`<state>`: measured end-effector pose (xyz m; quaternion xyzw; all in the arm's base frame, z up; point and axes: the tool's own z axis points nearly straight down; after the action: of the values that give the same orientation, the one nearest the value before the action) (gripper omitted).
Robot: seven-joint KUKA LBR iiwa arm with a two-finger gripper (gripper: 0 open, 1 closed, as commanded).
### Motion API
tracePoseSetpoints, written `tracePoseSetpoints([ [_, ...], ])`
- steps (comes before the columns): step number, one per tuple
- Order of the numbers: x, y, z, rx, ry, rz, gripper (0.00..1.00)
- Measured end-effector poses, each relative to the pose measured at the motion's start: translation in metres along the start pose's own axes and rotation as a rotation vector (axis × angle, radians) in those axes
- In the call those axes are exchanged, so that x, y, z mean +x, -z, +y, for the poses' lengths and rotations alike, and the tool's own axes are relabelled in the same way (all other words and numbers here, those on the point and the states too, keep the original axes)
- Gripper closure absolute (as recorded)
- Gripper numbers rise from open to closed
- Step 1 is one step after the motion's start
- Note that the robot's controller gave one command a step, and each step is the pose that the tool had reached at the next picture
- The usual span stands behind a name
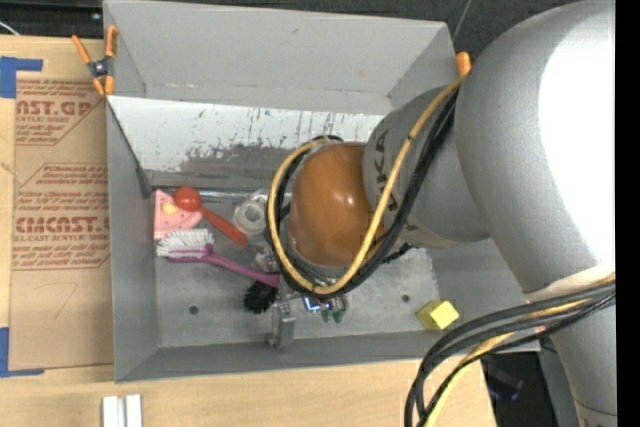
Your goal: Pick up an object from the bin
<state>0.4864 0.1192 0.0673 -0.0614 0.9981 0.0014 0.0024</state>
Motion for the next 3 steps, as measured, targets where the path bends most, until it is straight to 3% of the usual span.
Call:
tracePoseSetpoints([
  [1, -0.012, 0.072, 0.005, 0.002, -0.011, -0.009, 0.00],
  [2, -0.002, 0.010, 0.000, 0.000, -0.005, 0.001, 0.00],
  [3, 0.001, 0.006, 0.006, 0.001, 0.072, -0.023, 0.00],
])
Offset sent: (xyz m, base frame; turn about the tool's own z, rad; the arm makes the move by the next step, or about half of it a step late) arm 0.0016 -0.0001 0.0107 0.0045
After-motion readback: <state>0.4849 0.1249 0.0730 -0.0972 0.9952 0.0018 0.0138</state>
